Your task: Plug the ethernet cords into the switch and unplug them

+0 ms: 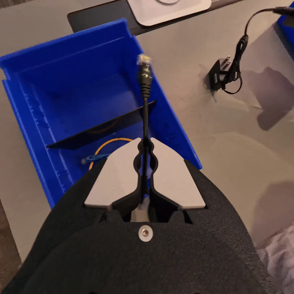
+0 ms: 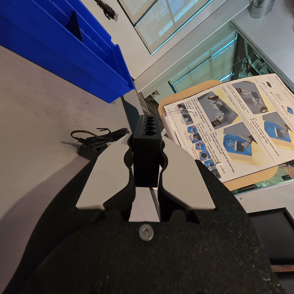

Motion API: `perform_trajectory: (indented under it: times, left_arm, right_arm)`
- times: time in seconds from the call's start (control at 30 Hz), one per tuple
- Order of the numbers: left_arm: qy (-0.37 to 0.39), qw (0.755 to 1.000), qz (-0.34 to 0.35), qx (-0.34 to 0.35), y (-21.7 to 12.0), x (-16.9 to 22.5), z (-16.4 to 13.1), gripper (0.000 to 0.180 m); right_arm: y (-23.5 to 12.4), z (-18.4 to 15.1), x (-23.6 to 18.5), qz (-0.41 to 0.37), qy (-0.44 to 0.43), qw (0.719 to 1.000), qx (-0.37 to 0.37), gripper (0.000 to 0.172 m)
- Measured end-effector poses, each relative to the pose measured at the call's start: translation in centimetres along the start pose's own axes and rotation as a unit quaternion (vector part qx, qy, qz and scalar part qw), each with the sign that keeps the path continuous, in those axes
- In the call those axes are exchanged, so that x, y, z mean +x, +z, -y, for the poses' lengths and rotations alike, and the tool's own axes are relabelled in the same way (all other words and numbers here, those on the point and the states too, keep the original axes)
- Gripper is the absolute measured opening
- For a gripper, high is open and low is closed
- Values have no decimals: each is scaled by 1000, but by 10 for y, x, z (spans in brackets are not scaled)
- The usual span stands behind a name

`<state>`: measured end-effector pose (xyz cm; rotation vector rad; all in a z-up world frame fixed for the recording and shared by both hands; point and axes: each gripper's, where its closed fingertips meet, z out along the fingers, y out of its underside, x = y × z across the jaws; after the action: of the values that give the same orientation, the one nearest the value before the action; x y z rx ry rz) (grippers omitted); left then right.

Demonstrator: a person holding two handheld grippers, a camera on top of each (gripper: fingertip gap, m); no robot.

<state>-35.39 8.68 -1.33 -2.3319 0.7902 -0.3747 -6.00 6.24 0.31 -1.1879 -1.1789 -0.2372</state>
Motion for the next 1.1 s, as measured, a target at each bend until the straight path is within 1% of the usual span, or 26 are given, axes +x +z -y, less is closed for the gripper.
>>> perform_trajectory:
  times: [0.13, 0.2, 0.27, 0.3, 0.37, 0.43, 0.5, 0.53, 0.57, 0.63, 0.67, 0.7, 0.73, 0.77, 0.8, 0.87, 1.03, 1.1]
  left_arm:
    - [47, 998, -30, 2, 9, 34, 6, 5]
    - [58, 994, -89, 7, 10, 67, 10, 5]
    - [64, 985, -158, 12, 9, 106, 14, 5]
    - [70, 981, -180, 13, 9, 121, 15, 5]
    - [77, 975, -209, 15, 11, 145, 16, 5]
    - [68, 966, -249, 14, 14, 166, 16, 5]
    - [59, 962, -265, 6, 22, 177, 13, 5]
    - [67, 965, -254, -3, 30, 178, 9, 5]
    - [83, 970, -228, -13, 39, 176, 4, 5]
    - [134, 979, -148, -30, 59, 166, -6, 5]
    - [169, 980, -99, -40, 68, 160, -12, 5]
    - [209, 976, -42, -49, 77, 153, -16, 5]
    - [253, 966, 15, -58, 84, 145, -20, 5]
    - [291, 953, 59, -64, 90, 141, -24, 5]
    - [315, 943, 87, -67, 96, 140, -27, 5]
    - [340, 931, 108, -74, 107, 145, -35, 5]
    - [349, 925, 107, -105, 125, 151, -61, 5]
    - [340, 929, 99, -108, 127, 154, -66, 5]
  right_arm:
    - [0, 1, -1, 0, -5, 1000, -1, 29]
    - [0, 1, 0, -1, -6, 1000, -2, 29]
    - [0, 0, 1, -2, -5, 1000, -3, 29]
    - [0, 0, 1, -2, -4, 1000, -4, 29]
    - [0, -1, 1, -2, -2, 1000, -5, 29]
    - [0, -2, 1, -3, -1, 1000, -8, 29]
    - [0, -4, 2, -3, 2, 1000, -11, 29]
    - [1, -4, 2, -3, 3, 1000, -12, 29]
    - [1, -5, 2, -3, 4, 1000, -15, 29]
    - [1, -6, 2, -3, 5, 1000, -17, 29]
    - [1, -6, 2, -3, 5, 1000, -18, 29]
    - [2, -7, 2, -2, 6, 1000, -19, 29]
    - [2, -7, 2, -3, 6, 1000, -21, 29]
    - [2, -7, 2, -3, 6, 1000, -21, 29]
    - [2, -7, 3, -4, 6, 1000, -21, 29]
    - [2, -7, 3, -4, 5, 1000, -22, 29]
    - [2, -7, 3, -4, 4, 1000, -25, 29]
    - [2, -7, 3, -4, 5, 1000, -24, 29]
